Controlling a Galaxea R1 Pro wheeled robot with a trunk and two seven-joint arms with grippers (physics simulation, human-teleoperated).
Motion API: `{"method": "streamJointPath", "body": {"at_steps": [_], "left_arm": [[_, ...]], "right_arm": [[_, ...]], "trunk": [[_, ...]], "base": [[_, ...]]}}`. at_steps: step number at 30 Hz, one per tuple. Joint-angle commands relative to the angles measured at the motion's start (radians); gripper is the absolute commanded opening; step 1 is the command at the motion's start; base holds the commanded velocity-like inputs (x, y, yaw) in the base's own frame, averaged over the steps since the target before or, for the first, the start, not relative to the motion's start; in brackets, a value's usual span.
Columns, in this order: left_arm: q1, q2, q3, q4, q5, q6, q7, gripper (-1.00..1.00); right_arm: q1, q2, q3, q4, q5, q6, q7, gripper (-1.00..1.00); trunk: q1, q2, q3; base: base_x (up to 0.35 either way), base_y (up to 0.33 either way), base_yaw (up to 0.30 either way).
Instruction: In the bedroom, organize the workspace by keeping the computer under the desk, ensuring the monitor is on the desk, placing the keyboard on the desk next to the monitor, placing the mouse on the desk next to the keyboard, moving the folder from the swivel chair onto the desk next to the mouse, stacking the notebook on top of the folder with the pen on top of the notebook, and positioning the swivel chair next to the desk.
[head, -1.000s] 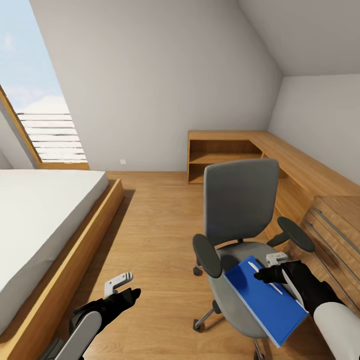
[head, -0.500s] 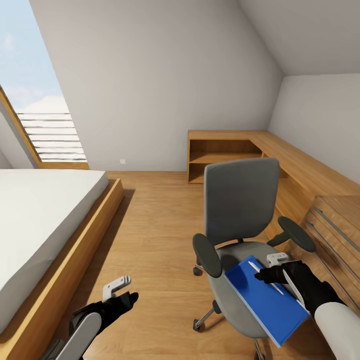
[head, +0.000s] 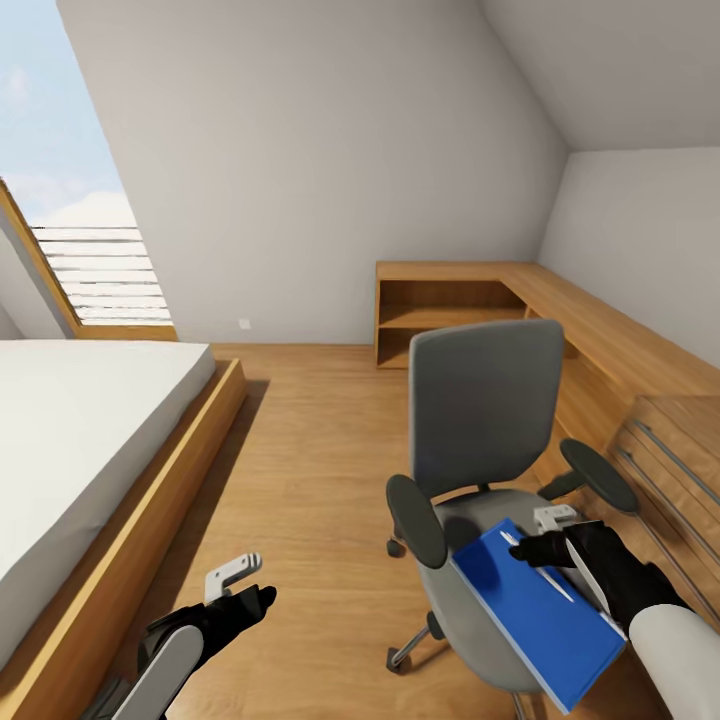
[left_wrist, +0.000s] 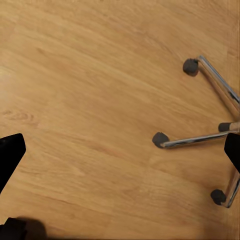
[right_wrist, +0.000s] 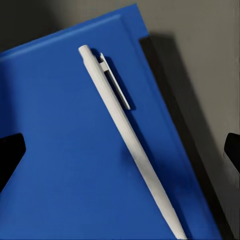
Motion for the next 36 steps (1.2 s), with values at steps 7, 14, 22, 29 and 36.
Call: {"method": "streamJointPath", "body": {"at_steps": [7,14,22,29,36], "left_arm": [[-0.001,-0.001,0.001,-0.004,0.006,0.0,0.011,1.0],[-0.001,-0.004,0.001,-0.006,0.006,0.0,0.012,1.0],[-0.001,-0.004,0.001,-0.006,0.007,0.0,0.011,1.0],[-0.001,-0.004,0.001,-0.006,0.006,0.0,0.012,1.0],[-0.001,-0.004,0.001,-0.008,0.007,0.0,0.012,1.0]], "right_arm": [[0.0,-0.001,0.003,0.006,0.011,0.003,0.006,1.0],[-0.001,-0.001,0.003,0.008,0.011,0.003,0.006,1.0],[0.0,-0.001,0.003,0.012,0.011,0.003,0.006,1.0],[0.0,-0.001,0.003,0.012,0.011,0.003,0.005,1.0],[0.0,-0.001,0.003,0.012,0.011,0.003,0.005,1.0]], "trunk": [[0.0,0.0,-0.001],[0.012,-0.021,-0.01],[0.023,-0.042,-0.02],[0.023,-0.042,-0.02],[0.023,-0.042,-0.02]], "base": [[0.053,0.0,0.0],[0.001,0.0,0.0],[0.0,0.0,0.0],[0.0,0.0,0.0],[0.0,0.0,0.0]]}}
